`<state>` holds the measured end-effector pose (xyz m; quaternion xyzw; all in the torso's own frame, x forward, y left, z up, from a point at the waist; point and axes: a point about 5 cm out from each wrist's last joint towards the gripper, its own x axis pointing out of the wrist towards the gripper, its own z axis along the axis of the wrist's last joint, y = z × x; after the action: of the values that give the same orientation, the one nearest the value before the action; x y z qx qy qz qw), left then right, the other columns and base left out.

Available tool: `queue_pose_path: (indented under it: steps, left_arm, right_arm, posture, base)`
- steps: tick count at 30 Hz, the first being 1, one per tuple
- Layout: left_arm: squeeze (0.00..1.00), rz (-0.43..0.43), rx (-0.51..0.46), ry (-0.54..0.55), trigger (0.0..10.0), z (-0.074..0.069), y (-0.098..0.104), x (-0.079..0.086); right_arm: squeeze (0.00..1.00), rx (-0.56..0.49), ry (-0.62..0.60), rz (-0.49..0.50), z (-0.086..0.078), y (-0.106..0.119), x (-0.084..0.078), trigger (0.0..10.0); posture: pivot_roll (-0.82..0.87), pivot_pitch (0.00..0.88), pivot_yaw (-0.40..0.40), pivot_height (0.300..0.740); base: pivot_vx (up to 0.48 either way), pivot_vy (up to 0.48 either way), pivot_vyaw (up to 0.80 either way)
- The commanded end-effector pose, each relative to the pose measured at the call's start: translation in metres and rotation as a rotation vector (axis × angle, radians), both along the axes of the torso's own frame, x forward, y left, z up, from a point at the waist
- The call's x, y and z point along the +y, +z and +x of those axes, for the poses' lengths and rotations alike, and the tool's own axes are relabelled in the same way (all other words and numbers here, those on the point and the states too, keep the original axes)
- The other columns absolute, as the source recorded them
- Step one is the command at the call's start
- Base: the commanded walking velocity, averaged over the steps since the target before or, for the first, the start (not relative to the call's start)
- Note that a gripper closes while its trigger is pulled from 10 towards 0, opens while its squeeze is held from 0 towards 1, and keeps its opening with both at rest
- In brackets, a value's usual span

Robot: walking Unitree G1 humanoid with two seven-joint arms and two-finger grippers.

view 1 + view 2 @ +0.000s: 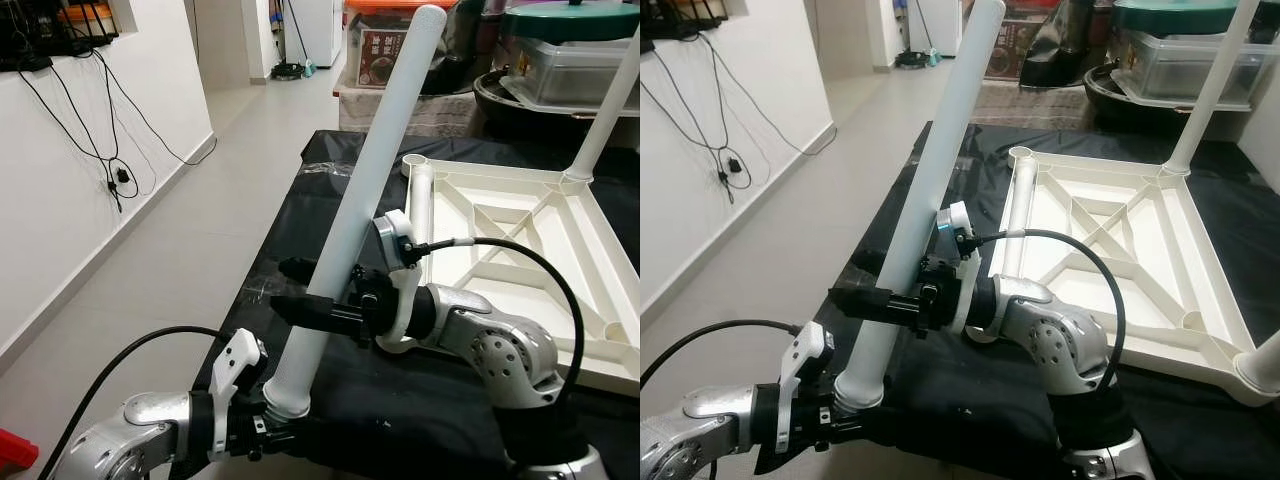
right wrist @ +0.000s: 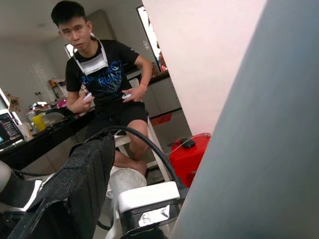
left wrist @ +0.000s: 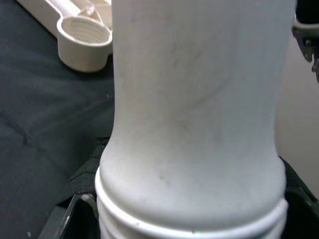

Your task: Building children table

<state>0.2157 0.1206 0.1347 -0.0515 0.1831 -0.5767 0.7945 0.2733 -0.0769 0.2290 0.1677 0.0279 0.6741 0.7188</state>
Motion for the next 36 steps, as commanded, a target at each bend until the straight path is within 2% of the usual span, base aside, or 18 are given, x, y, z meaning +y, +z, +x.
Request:
queue_pose_path:
  steps: [1,9,10,11,12,14,15,23,31,32,36]
  left_arm:
    - [0.0,0.009,0.008,-0.051,10.0,-0.003,-0.003,-0.008]
    - [0.0,0.003,-0.007,-0.065,10.0,0.002,-0.005,-0.014]
    - [0.0,0.003,-0.006,-0.067,10.0,0.002,-0.005,-0.015]
    - [0.0,0.003,-0.006,-0.067,10.0,0.002,-0.005,-0.015]
    - [0.0,0.003,-0.004,-0.07,10.0,0.001,-0.006,-0.016]
    - [0.0,0.003,-0.003,-0.072,10.0,0.001,-0.007,-0.016]
    - [0.0,0.002,0.0,-0.072,10.0,0.001,-0.007,-0.016]
    - [0.0,0.001,0.007,-0.071,10.0,0.001,-0.008,-0.015]
    - [0.0,0.044,0.028,-0.032,10.0,0.002,-0.014,-0.013]
    - [1.0,0.031,0.031,0.003,10.0,0.004,-0.014,-0.013]
    - [1.0,0.002,0.023,0.067,10.0,0.007,-0.012,-0.009]
  right_arm:
    - [0.0,-0.003,0.055,0.005,-0.007,0.001,0.011,10.0]
    - [0.0,-0.008,0.051,0.001,-0.008,0.001,0.011,10.0]
    - [0.0,-0.009,0.051,0.002,-0.008,0.001,0.011,8.2]
    - [0.0,-0.009,0.051,0.002,-0.008,0.001,0.011,8.2]
    - [0.0,-0.009,0.049,0.004,-0.008,0.001,0.011,2.5]
    - [0.0,-0.009,0.048,0.005,-0.008,0.001,0.011,2.5]
    - [0.0,-0.009,0.049,0.007,-0.008,0.001,0.011,0.0]
    - [0.0,-0.011,0.049,0.016,-0.007,0.003,0.01,0.0]
    - [0.0,-0.016,0.036,0.027,-0.005,0.005,0.008,0.0]
    - [0.0,-0.019,0.031,0.028,-0.004,0.006,0.007,0.0]
    - [0.0,-0.03,0.011,0.028,-0.001,0.009,0.003,0.0]
  posture:
    - [0.08,0.028,0.007,0.74]
    - [0.08,0.022,0.008,0.74]
    - [0.08,0.023,0.008,0.74]
    - [0.08,0.023,0.008,0.74]
    - [0.08,0.025,0.009,0.74]
    - [0.08,0.025,0.008,0.74]
    - [0.08,0.028,0.01,0.74]
    - [0.08,0.028,0.011,0.74]
    - [0.08,0.032,0.009,0.74]
    - [0.08,0.035,0.007,0.74]
    - [0.08,0.038,0.008,0.74]
  base:
    - [0.0,0.0,0.0]
    - [0.0,0.0,0.0]
    - [0.0,0.0,0.0]
    - [0.0,0.0,0.0]
    - [0.0,0.0,0.0]
    - [0.0,0.0,0.0]
    - [0.0,0.0,0.0]
    - [0.0,0.0,0.0]
    - [0.0,0.0,0.0]
    - [0.0,0.0,0.0]
    - [0.0,0.0,0.0]
